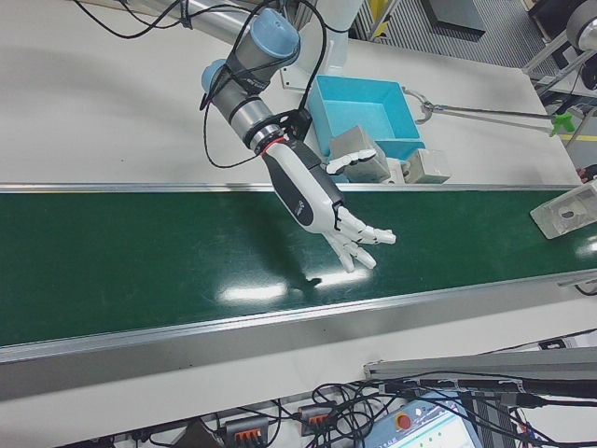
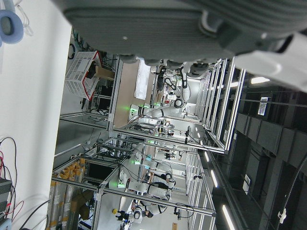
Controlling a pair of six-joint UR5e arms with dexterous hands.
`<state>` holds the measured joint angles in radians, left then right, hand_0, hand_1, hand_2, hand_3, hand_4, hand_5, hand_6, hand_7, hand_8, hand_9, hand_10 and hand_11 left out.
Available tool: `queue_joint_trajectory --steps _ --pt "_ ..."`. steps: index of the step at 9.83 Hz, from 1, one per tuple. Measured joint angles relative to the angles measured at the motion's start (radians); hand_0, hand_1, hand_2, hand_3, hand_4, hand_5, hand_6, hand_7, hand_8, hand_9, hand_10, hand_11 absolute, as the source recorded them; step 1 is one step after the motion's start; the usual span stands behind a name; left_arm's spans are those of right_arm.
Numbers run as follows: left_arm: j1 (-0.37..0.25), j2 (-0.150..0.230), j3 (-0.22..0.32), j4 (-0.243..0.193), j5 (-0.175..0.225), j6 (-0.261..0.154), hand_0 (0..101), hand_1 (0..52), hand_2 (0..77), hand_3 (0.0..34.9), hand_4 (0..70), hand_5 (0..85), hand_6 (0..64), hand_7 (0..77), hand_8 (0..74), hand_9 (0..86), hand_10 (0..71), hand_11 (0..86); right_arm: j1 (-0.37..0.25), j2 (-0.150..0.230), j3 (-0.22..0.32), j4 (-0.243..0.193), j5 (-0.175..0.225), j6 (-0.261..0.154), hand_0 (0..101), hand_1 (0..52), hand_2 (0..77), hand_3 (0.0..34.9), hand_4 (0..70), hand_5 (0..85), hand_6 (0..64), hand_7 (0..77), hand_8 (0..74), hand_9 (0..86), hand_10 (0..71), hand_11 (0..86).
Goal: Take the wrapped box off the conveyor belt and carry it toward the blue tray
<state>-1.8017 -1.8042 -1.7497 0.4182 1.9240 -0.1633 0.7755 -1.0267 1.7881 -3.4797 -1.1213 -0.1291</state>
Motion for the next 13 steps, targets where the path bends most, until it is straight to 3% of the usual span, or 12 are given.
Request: queue_joint_trajectory --steps 3,6,7,11,13 --pt "0.000 0.000 0.000 0.000 0.000 0.000 0 0.0 0.5 0.0 0.5 1.1 0.0 0.5 0.5 0.0 0.0 0.5 0.003 0.013 -0.007 -0.001 0.002 -0.001 48 14.7 13.1 0.0 16.9 16.4 10.9 29.5 5.5 9.8 0.0 0.5" --pt "0.000 0.000 0.000 0.000 0.000 0.000 0 0.0 0.5 0.0 0.5 0.5 0.5 0.5 0.5 0.0 0.0 0.5 0.004 0.050 -0.043 0.000 0.002 -0.001 49 15.8 12.5 0.0 16.9 14.2 10.4 28.4 3.3 10.9 0.0 0.5" --pt "0.000 0.000 0.000 0.000 0.000 0.000 0 0.0 0.5 0.0 0.5 0.5 0.0 0.5 0.5 0.0 0.5 0.5 0.004 0.061 -0.050 0.000 0.002 -0.002 49 15.8 12.5 0.1 16.9 16.9 10.4 27.3 3.3 10.9 0.0 1.1" --pt "0.000 0.000 0.000 0.000 0.000 0.000 0 0.0 0.5 0.0 0.5 1.1 0.5 0.5 0.5 0.0 0.5 0.0 0.004 0.078 -0.057 -0.001 -0.001 -0.003 49 15.8 13.1 0.0 16.9 16.9 11.4 29.5 4.4 10.4 0.0 0.5" --pt "0.000 0.000 0.000 0.000 0.000 0.000 0 0.0 0.5 0.0 0.5 1.1 0.0 0.5 0.5 0.0 0.5 0.0 0.003 0.088 -0.069 0.000 -0.001 -0.003 49 15.8 13.1 0.0 16.9 16.9 11.4 29.5 0.5 10.9 0.0 0.5"
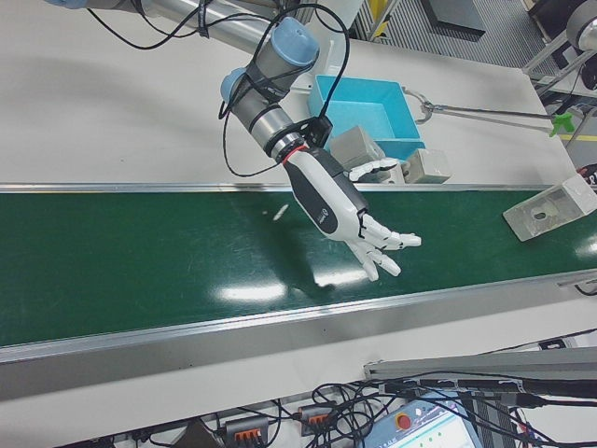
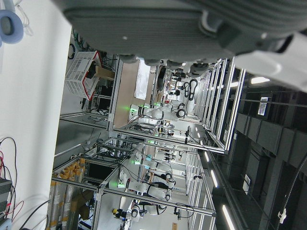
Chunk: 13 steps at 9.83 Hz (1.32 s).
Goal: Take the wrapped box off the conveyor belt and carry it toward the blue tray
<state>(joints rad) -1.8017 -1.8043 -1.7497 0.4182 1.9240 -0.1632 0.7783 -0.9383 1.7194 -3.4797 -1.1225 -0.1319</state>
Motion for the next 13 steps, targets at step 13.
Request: queue_joint_trajectory --steps 13 --pt "0.000 0.000 0.000 0.000 0.000 0.000 0 0.0 0.5 0.0 0.5 1.1 0.5 0.5 0.5 0.0 0.5 0.0 -0.065 0.078 -0.061 0.000 0.009 0.001 49 15.8 12.5 0.0 17.5 16.9 10.9 31.1 3.8 9.3 0.0 0.5"
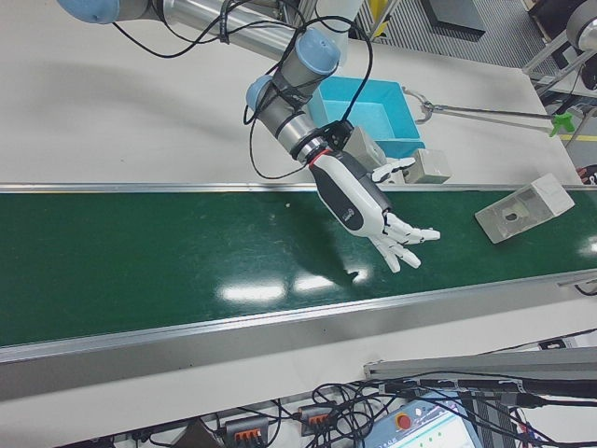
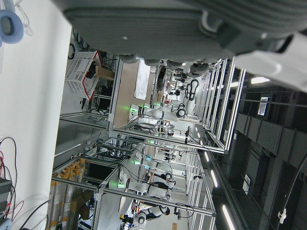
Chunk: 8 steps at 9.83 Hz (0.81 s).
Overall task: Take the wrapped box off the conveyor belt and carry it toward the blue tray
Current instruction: 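Reach the right hand toward the white wrapped box on the belt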
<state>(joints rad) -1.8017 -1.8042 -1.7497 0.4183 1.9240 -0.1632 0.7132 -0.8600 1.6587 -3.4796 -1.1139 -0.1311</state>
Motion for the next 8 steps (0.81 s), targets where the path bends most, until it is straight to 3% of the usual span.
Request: queue_joint_trajectory --steps 8 --pt "0.000 0.000 0.000 0.000 0.000 0.000 0 0.0 0.5 0.0 0.5 1.1 0.0 0.5 0.5 0.5 0.5 0.0 -0.025 0.011 -0.006 -0.001 0.016 0.001 49 15.8 10.9 0.8 18.0 19.1 12.0 32.2 4.9 9.3 0.0 0.5"
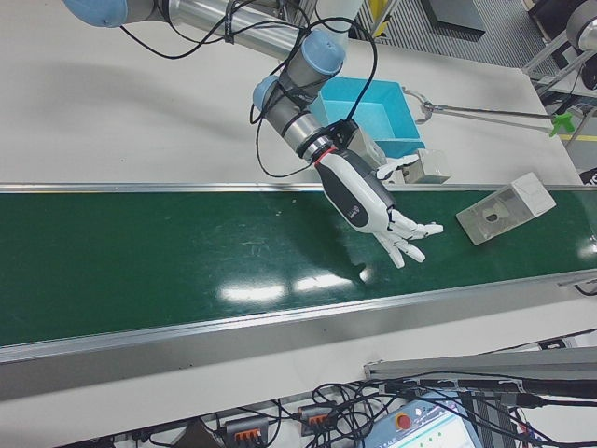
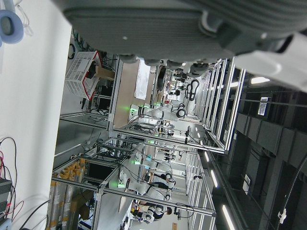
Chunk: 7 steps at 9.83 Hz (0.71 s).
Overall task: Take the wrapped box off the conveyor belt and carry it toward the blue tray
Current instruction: 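Reach the right hand toward the white wrapped box on the belt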
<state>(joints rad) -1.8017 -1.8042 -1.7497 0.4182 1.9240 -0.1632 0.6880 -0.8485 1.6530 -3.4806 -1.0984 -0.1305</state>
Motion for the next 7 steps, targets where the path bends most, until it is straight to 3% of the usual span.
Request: queue_joint_trajectory --steps 3,4,6,7 --pt "0.000 0.000 0.000 0.000 0.000 0.000 0 0.0 0.5 0.0 0.5 1.1 0.0 0.5 0.5 0.0 0.5 0.0 0.008 -0.001 -0.001 0.001 0.004 -0.001 50 15.3 10.9 1.1 18.0 19.1 12.0 32.2 5.5 9.8 0.0 0.5" --pt "0.000 0.000 0.000 0.000 0.000 0.000 0 0.0 0.5 0.0 0.5 0.5 0.0 0.5 0.5 0.5 0.5 0.5 0.007 0.000 -0.004 0.001 0.012 -0.003 50 18.0 12.5 0.3 19.1 20.7 12.5 33.3 4.9 10.4 0.0 0.5" --pt "0.000 0.000 0.000 0.000 0.000 0.000 0 0.0 0.5 0.0 0.5 0.5 0.5 0.5 0.5 0.0 0.5 0.5 0.005 0.016 -0.030 0.001 0.021 -0.005 50 18.0 12.5 0.2 19.1 20.7 12.5 33.3 4.9 10.4 0.0 0.5" --pt "0.000 0.000 0.000 0.000 0.000 0.000 0 0.0 0.5 0.0 0.5 0.5 0.0 0.5 0.5 0.0 0.5 0.5 0.004 0.033 -0.052 0.002 0.022 -0.006 51 18.0 12.5 0.3 18.0 20.2 12.5 33.3 0.5 10.9 0.0 0.5"
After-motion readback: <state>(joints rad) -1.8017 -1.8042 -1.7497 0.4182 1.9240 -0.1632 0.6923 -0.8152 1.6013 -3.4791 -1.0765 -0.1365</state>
